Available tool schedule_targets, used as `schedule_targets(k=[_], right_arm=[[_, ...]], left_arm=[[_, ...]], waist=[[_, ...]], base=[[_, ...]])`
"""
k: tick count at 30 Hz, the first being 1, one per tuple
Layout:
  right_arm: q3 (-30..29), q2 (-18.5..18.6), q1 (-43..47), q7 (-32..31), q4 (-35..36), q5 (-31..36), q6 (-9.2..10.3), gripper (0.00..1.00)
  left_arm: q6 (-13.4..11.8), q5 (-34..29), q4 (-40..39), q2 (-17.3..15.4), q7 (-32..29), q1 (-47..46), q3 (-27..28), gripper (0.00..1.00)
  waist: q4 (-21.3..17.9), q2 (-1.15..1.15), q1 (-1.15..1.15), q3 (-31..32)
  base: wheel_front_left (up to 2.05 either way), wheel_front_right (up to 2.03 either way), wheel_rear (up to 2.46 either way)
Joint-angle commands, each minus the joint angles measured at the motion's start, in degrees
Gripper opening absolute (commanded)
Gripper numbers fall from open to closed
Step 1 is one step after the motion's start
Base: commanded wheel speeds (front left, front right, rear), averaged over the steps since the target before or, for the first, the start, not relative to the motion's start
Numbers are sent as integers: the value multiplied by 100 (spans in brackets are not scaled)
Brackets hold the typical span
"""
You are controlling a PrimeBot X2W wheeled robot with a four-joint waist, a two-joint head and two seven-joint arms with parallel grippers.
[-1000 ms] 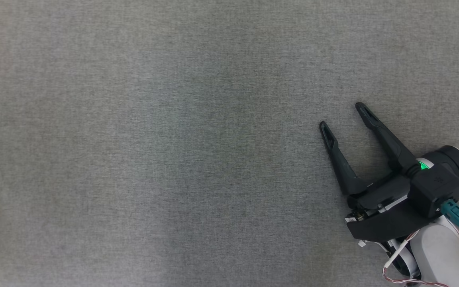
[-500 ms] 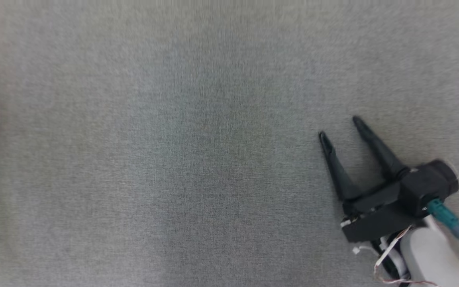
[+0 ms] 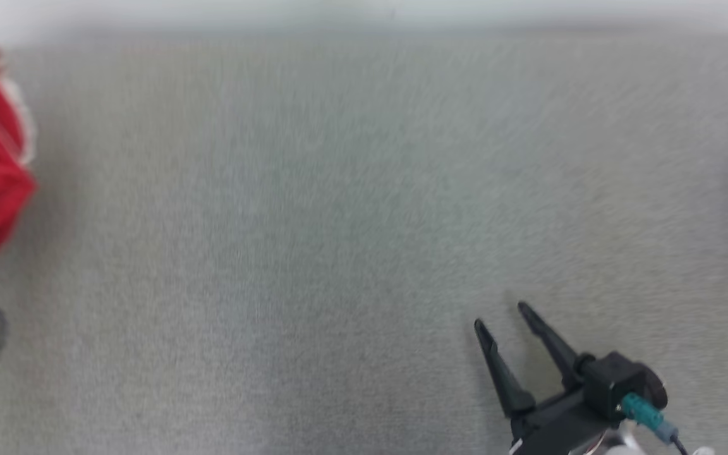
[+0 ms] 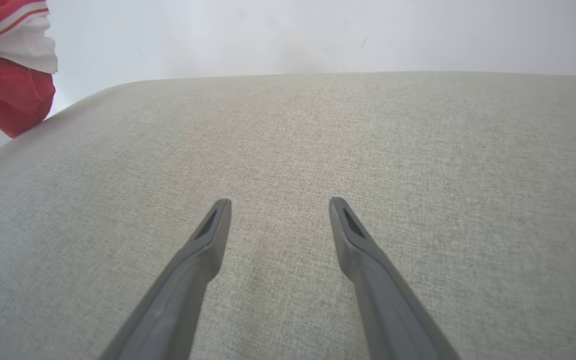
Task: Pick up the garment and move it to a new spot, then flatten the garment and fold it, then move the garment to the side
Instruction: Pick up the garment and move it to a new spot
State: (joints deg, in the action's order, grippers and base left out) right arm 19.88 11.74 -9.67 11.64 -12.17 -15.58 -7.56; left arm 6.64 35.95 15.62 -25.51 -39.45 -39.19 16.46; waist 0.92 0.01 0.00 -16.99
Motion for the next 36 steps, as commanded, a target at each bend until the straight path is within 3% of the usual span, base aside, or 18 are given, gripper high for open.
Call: schedule_targets(k=[1, 8, 13, 19, 28, 35, 36], right_arm=[[28, -47, 149, 33, -47, -73, 13, 100], [36, -86, 461, 19, -117, -111, 13, 100], [8, -41, 555, -62, -15, -118, 13, 100], [-26, -4, 594, -144, 138, -128, 13, 100], [-110, -59, 591, -179, 274, -152, 13, 100], [-79, -115, 493, -154, 244, -168, 13, 100], [-81, -123, 487, -151, 231, -163, 13, 100]], left_arm=[[46, 141, -238, 89, -110, 145, -137, 0], [82, 392, -1365, 503, -442, 415, -937, 0], [93, 503, -1933, 987, -305, 635, -1506, 0], [80, 160, -2109, 1401, 158, 989, -2313, 0], [-41, -403, -882, 2002, 1414, 1500, -2932, 0], [-239, -974, 461, 2086, 2466, 1530, -3137, 0], [-262, -1092, 677, 2101, 2665, 1505, -3189, 7]], waist=[[-418, -1, 0, 975], [-877, -1, 0, 1579], [-1263, -1, 0, 1736], [-1763, -1, 0, 1683], [-2386, -1, 0, 1329], [-2516, -1, 0, 1165], [-2517, -1, 0, 1157]], base=[[0, 0, 0], [0, 0, 0], [0, 0, 0], [0, 0, 0], [0, 0, 0], [0, 0, 0], [0, 0, 0]])
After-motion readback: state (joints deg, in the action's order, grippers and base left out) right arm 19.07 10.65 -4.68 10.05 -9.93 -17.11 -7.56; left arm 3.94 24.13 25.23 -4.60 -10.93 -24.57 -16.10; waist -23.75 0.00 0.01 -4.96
